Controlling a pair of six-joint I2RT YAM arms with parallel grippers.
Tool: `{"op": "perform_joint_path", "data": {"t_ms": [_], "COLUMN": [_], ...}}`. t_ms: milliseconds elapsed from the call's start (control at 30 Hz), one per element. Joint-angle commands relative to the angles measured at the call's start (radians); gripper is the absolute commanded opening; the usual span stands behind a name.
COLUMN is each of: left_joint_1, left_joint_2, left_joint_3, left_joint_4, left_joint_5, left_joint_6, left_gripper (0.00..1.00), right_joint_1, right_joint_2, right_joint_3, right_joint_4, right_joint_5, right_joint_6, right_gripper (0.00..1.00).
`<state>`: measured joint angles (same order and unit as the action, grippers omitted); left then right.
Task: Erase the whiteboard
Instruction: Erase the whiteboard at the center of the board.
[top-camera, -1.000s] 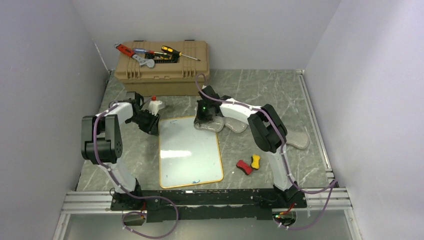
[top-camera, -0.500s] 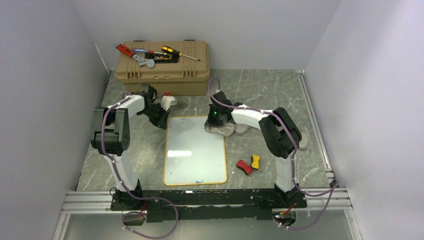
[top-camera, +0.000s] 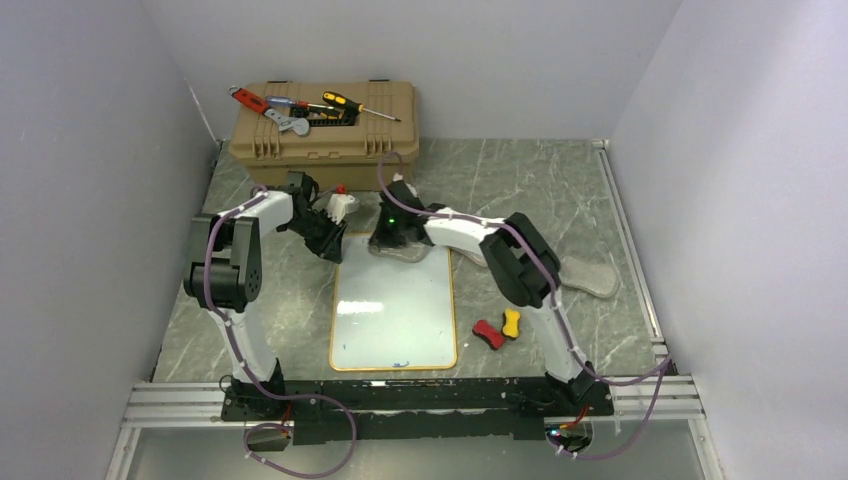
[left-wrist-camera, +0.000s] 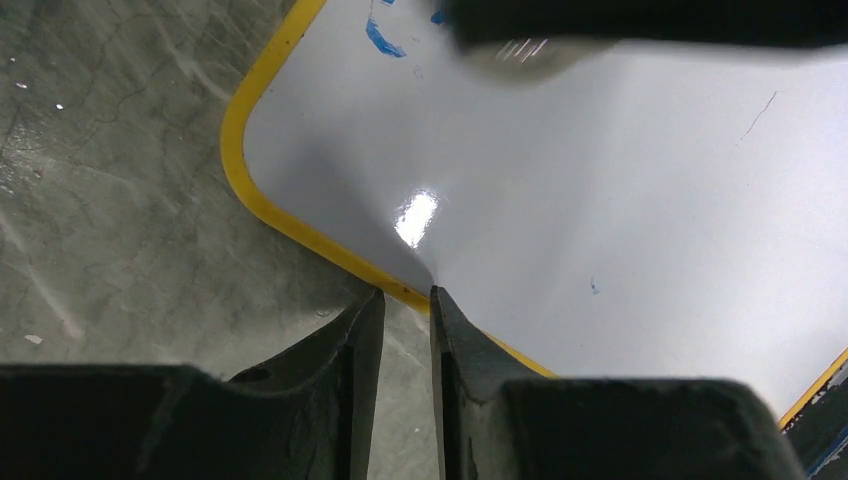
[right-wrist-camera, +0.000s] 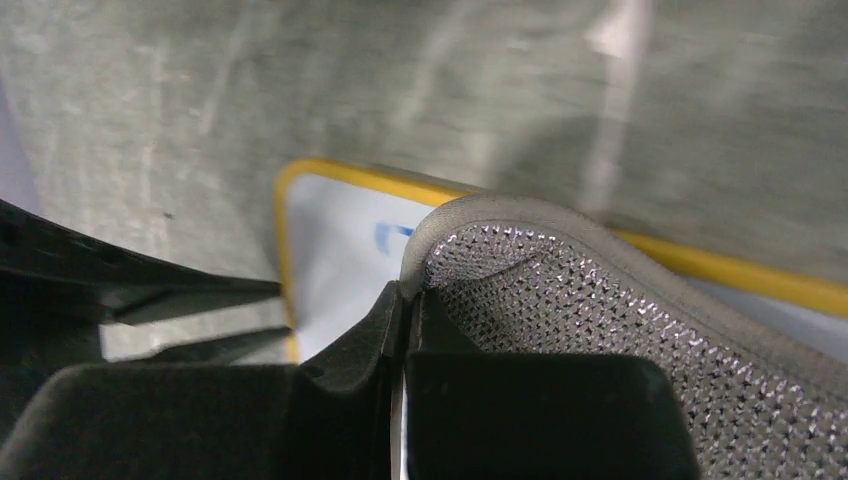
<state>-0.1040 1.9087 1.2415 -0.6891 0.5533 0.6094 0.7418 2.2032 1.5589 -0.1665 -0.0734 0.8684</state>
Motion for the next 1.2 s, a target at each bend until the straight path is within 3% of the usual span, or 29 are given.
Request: {"op": "perform_joint_path", "data": {"t_ms": [0,133,400,733,933,1167], "left_joint_1": [-0.013,-0.008,0.017,0.021,-0.018,-0.079], "left_joint_2": [-0.007,-0.022,-0.037,-0.051,0.016,0.048], "left_joint_3": [-0.043,-0.063,-0.075,-0.01,0.033,0.004], "left_joint_4": [-0.03,-0.029,-0.027,-0.083,-0.134,-0.073], "left_joint_5": [0.061,0.064,0.053,0.126,0.175,0.036], "left_joint_6": [0.009,0.025,0.044,-0.029,-0.088,-0.094], "left_gripper": [0.3,0.3,0.3,0.33,0.48,0.49], "right_joint_1": [0.04,0.027,-0.116,0.011,0.013,-0.016], "right_joint_2": [0.145,0.18,-0.049,0.126,0.086,0.088], "right_joint_3": [0.146,0.174,-0.249,0.035,-0.044,-0.094], "right_joint_4": [-0.009,-0.032,0.08,-0.016,0.024,0.061], "right_joint_5": [-0.049,-0.062,0.041,-0.063,-0.027,-0.066], "right_joint_6": [0.071,0.098,0.107,0.118,0.14,0.15], "right_gripper": [0.0,0.0,0.0,0.0,0.0,0.0]}}
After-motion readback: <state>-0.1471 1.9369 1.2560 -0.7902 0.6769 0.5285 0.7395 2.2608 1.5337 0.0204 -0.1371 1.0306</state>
